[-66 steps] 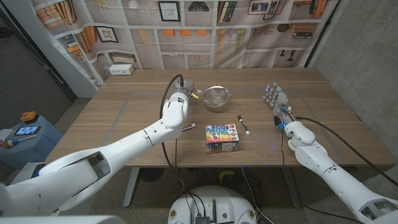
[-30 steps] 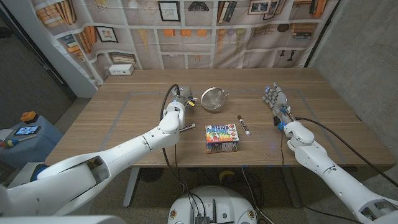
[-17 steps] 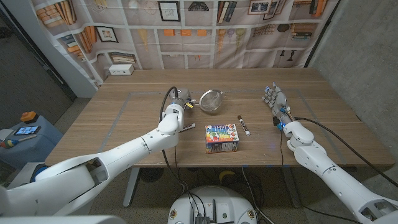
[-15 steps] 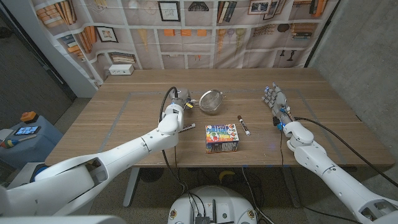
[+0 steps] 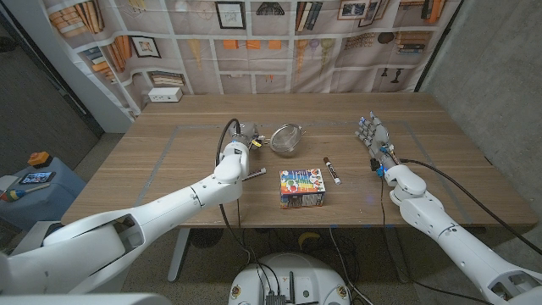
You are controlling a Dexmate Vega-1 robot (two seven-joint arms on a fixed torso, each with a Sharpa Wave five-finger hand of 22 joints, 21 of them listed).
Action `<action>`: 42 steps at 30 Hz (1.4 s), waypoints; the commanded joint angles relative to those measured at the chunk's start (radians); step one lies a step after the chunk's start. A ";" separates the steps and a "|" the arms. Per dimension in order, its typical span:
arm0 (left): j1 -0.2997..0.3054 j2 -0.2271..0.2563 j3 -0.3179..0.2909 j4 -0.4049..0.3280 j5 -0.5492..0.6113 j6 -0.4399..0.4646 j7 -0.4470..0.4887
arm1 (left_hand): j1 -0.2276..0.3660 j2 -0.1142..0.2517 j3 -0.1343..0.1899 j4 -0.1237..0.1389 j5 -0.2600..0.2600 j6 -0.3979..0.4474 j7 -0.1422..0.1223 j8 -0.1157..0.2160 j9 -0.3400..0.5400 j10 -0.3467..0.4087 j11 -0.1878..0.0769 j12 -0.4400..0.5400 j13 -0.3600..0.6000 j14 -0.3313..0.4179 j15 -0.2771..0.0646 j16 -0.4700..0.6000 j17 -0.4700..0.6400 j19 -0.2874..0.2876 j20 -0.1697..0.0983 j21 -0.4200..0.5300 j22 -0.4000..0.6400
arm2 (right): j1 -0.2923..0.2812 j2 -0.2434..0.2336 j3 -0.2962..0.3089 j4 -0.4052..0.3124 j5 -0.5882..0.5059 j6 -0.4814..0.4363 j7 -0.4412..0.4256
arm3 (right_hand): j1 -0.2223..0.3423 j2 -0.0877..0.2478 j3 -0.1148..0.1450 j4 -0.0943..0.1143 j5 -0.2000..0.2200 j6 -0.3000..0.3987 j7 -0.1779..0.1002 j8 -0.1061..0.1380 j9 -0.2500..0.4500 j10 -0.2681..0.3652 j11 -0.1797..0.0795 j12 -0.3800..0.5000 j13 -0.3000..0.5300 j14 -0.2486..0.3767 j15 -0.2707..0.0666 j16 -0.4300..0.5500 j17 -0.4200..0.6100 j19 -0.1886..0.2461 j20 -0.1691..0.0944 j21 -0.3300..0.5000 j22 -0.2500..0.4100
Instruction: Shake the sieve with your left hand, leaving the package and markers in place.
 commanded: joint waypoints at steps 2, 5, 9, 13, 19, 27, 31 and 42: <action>-0.011 0.016 0.011 -0.026 -0.020 0.024 -0.039 | -0.009 -0.014 -0.010 -0.002 0.004 -0.049 0.000 -0.001 -0.004 -0.047 0.001 -0.002 -0.001 -0.020 -0.144 -0.005 0.000 -0.014 0.005 -0.001 0.006 | -0.004 0.000 -0.001 -0.004 -0.001 -0.001 -0.001 | 0.003 0.010 0.007 0.000 -0.004 0.007 0.002 0.002 0.002 0.002 0.004 0.002 0.002 0.005 -0.002 0.008 0.003 0.008 0.002 0.005 0.003; -0.013 0.018 0.013 -0.029 -0.023 0.025 -0.045 | -0.013 -0.019 -0.013 -0.002 0.004 -0.066 -0.001 -0.001 -0.005 -0.065 0.002 -0.002 -0.001 -0.027 -0.142 -0.005 0.000 -0.019 0.008 -0.001 0.006 | -0.004 -0.001 -0.001 -0.005 0.000 -0.001 -0.001 | 0.003 0.010 0.007 0.000 -0.004 0.007 0.001 0.002 0.002 0.002 0.004 0.002 0.002 0.005 -0.002 0.008 0.003 0.008 0.003 0.005 0.003; -0.020 0.024 0.018 -0.038 -0.028 0.031 -0.071 | -0.021 -0.029 -0.019 -0.002 0.006 -0.134 0.006 -0.002 -0.006 -0.139 0.002 -0.004 -0.002 -0.056 -0.132 -0.005 0.000 -0.035 0.016 -0.002 0.006 | -0.005 0.000 -0.001 -0.005 0.001 0.001 0.001 | 0.003 0.010 0.008 0.000 -0.004 0.007 0.001 0.002 0.002 0.002 0.003 0.002 0.002 0.005 -0.001 0.008 0.002 0.009 0.003 0.005 0.003; -0.024 0.031 0.021 -0.045 -0.034 0.028 -0.086 | -0.029 -0.036 -0.023 -0.001 0.008 -0.193 0.009 -0.004 -0.008 -0.194 0.004 -0.004 -0.003 -0.079 -0.127 -0.005 0.001 -0.048 0.020 -0.002 0.006 | -0.008 -0.001 0.000 -0.009 0.000 0.001 -0.002 | 0.003 0.010 0.008 0.000 -0.004 0.006 0.001 0.002 0.002 0.002 0.004 0.002 0.002 0.005 -0.002 0.008 0.002 0.009 0.003 0.005 0.003; -0.025 0.043 0.019 -0.066 -0.037 0.029 -0.099 | -0.047 -0.050 -0.033 0.001 0.010 -0.280 0.019 -0.003 -0.010 -0.305 0.011 -0.005 -0.006 -0.121 -0.115 -0.005 0.001 -0.066 0.027 -0.002 0.006 | -0.012 -0.001 0.000 -0.013 0.000 0.004 -0.003 | 0.003 0.010 0.008 -0.001 -0.004 0.007 0.000 0.002 0.002 0.002 0.003 0.002 0.002 0.006 0.000 0.008 0.002 0.009 0.005 0.005 0.003; -0.017 0.064 0.008 -0.099 -0.043 0.027 -0.110 | -0.083 -0.073 -0.050 0.007 0.009 -0.367 0.028 -0.005 -0.013 -0.390 0.024 -0.003 -0.008 -0.179 -0.101 -0.006 0.001 -0.099 0.030 -0.005 0.005 | -0.020 -0.001 0.001 -0.021 -0.002 0.008 -0.009 | 0.002 0.010 0.008 -0.001 -0.004 0.006 0.000 0.002 0.002 0.002 0.003 0.002 0.002 0.005 -0.002 0.008 0.002 0.009 0.006 0.005 0.003; -0.009 0.083 -0.007 -0.122 -0.057 0.008 -0.116 | -0.109 -0.081 -0.059 0.012 0.009 -0.404 0.029 -0.001 -0.015 -0.429 0.030 0.000 -0.009 -0.227 -0.086 -0.009 0.002 -0.141 0.032 -0.011 0.004 | -0.026 -0.004 0.002 -0.031 -0.005 0.008 -0.014 | 0.002 0.010 0.008 -0.001 -0.004 0.007 0.000 0.002 0.002 0.002 0.002 0.002 0.002 0.005 -0.001 0.008 0.002 0.009 0.006 0.004 0.003; 0.034 0.150 -0.078 -0.187 -0.124 -0.073 -0.118 | -0.213 -0.084 -0.083 0.029 0.005 -0.480 0.046 -0.003 -0.018 -0.557 0.069 -0.001 -0.012 -0.373 -0.035 -0.012 0.001 -0.254 0.034 -0.013 0.003 | -0.026 -0.006 -0.003 -0.044 -0.016 0.004 -0.023 | 0.001 0.009 0.008 -0.001 -0.005 0.007 -0.001 0.002 0.002 0.002 0.002 0.002 0.002 0.004 -0.001 0.008 0.002 0.009 0.007 0.004 0.003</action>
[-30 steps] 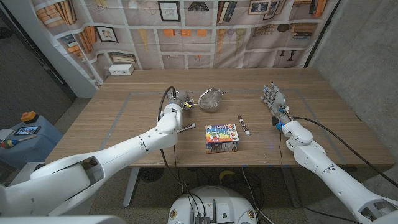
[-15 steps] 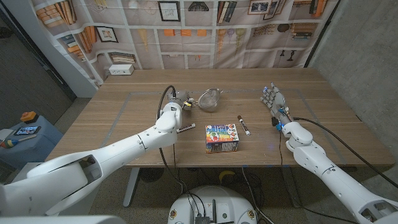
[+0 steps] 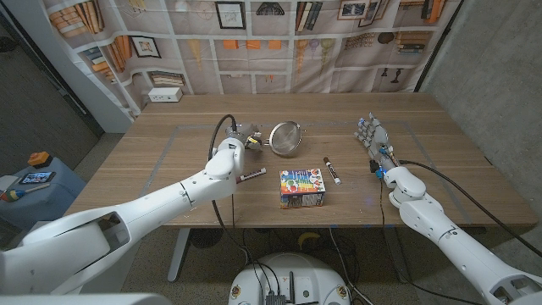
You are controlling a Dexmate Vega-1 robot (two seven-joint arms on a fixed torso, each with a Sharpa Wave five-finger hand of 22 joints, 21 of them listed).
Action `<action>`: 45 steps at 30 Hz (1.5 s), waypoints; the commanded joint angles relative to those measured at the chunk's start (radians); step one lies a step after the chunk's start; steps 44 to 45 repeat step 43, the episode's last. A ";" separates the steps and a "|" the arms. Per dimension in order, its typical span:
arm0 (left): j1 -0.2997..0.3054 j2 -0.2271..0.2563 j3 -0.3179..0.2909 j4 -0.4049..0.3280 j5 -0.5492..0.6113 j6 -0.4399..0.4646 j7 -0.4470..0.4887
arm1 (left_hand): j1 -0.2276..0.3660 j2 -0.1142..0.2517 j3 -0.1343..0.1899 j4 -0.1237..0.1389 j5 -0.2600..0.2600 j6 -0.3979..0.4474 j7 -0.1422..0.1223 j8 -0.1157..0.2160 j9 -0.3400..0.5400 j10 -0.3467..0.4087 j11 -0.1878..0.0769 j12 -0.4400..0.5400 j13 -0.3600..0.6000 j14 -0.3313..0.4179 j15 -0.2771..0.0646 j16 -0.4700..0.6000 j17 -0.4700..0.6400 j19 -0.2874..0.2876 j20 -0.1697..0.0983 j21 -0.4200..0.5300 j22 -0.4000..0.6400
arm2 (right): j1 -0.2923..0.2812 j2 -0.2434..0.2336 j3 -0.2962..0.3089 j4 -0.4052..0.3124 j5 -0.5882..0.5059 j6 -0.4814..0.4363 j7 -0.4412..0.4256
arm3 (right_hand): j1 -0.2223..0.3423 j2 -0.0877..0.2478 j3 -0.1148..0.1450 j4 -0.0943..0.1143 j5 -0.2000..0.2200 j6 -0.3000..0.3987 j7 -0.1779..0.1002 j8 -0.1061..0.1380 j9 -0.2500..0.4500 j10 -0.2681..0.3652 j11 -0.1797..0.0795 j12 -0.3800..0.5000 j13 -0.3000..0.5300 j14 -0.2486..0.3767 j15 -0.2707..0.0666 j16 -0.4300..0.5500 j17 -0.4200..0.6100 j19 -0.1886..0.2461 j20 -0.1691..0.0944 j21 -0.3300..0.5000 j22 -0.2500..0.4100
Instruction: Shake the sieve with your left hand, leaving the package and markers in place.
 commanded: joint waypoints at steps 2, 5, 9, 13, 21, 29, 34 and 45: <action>0.046 0.071 -0.077 -0.074 -0.073 -0.082 -0.006 | -0.027 0.004 -0.007 -0.001 0.004 -0.023 0.007 0.002 -0.001 -0.034 0.013 0.003 0.002 -0.038 -0.040 0.000 0.000 -0.029 0.003 -0.001 0.003 | -0.003 -0.005 -0.004 -0.020 -0.015 -0.005 -0.014 | 0.001 0.009 0.005 0.002 -0.005 0.007 0.000 0.002 0.002 0.003 0.004 0.003 0.002 0.003 -0.001 0.008 0.002 0.005 0.003 0.004 0.003; 0.067 0.077 -0.109 -0.082 -0.108 -0.105 0.015 | -0.042 0.005 -0.010 0.002 0.004 -0.042 0.006 -0.001 -0.001 -0.049 0.022 0.003 0.002 -0.051 -0.040 0.001 0.001 -0.035 -0.001 0.001 0.003 | -0.003 -0.008 -0.004 -0.027 -0.020 -0.009 -0.020 | 0.001 0.009 0.005 0.002 -0.005 0.007 0.000 0.002 0.002 0.002 0.003 0.002 0.002 0.003 -0.001 0.008 0.002 0.005 0.003 0.004 0.003; 0.121 0.088 -0.192 -0.090 -0.204 -0.164 0.076 | -0.054 0.008 -0.012 0.005 0.002 -0.046 0.006 0.001 -0.001 -0.057 0.027 0.005 0.002 -0.058 -0.038 0.002 0.001 -0.041 -0.013 0.002 0.003 | -0.003 -0.011 -0.009 -0.042 -0.031 -0.017 -0.031 | 0.001 0.009 0.005 0.002 -0.005 0.007 0.000 0.002 0.002 0.002 0.003 0.002 0.002 0.004 -0.001 0.008 0.002 0.005 0.003 0.004 0.003; 0.152 0.091 -0.234 -0.092 -0.254 -0.188 0.122 | -0.061 0.012 -0.012 0.008 0.002 -0.050 0.005 0.001 -0.001 -0.060 0.029 0.006 0.001 -0.063 -0.037 0.003 0.001 -0.042 -0.015 0.003 0.003 | 0.000 -0.017 -0.015 -0.052 -0.043 -0.029 -0.037 | 0.000 0.009 0.005 0.002 -0.005 0.007 -0.001 0.002 0.002 0.002 0.003 0.002 0.002 0.004 0.000 0.008 0.002 0.005 0.003 0.004 0.003; 0.191 0.086 -0.297 -0.073 -0.350 -0.253 0.200 | -0.071 0.020 -0.011 0.011 0.001 -0.046 0.008 0.005 -0.001 -0.058 0.031 0.009 0.001 -0.063 -0.042 0.006 0.001 -0.041 -0.019 0.006 0.004 | 0.001 -0.031 -0.020 -0.074 -0.067 -0.046 -0.055 | 0.000 0.009 0.005 0.001 -0.005 0.006 -0.001 0.002 0.002 0.001 0.002 0.002 0.002 0.005 -0.002 0.008 0.002 0.005 0.002 0.004 0.003; 0.218 0.069 -0.358 -0.031 -0.459 -0.345 0.276 | -0.082 0.031 -0.010 0.015 0.000 -0.042 0.011 0.008 -0.001 -0.053 0.031 0.014 0.001 -0.057 -0.046 0.010 0.001 -0.037 -0.022 0.008 0.004 | -0.004 -0.041 -0.019 -0.088 -0.084 -0.047 -0.070 | 0.000 0.007 0.005 0.000 -0.005 0.006 -0.001 0.002 0.002 0.001 0.002 0.002 0.002 0.005 -0.004 0.008 0.001 0.006 0.001 0.004 0.003; 0.234 0.045 -0.393 -0.002 -0.522 -0.390 0.331 | -0.094 0.043 -0.009 0.020 -0.002 -0.043 0.012 0.008 -0.001 -0.052 0.035 0.015 0.001 -0.051 -0.046 0.013 0.001 -0.025 -0.023 0.014 0.004 | -0.004 -0.042 -0.020 -0.093 -0.093 -0.048 -0.078 | 0.000 0.006 0.005 -0.001 -0.005 0.005 0.000 0.001 0.002 0.001 0.003 0.002 0.002 0.005 -0.003 0.008 0.001 0.007 0.001 0.004 0.003; 0.267 -0.012 -0.453 0.060 -0.649 -0.497 0.428 | -0.110 0.075 0.000 0.026 -0.004 -0.040 0.015 0.010 -0.002 -0.042 0.033 0.020 0.000 -0.032 -0.047 0.018 0.001 -0.001 -0.027 0.021 0.004 | 0.020 -0.040 -0.032 -0.077 -0.104 -0.059 -0.065 | 0.001 0.005 0.006 -0.003 -0.005 0.005 0.001 0.002 0.002 0.002 0.002 0.002 0.002 0.007 -0.005 0.008 0.000 0.007 0.000 0.004 0.003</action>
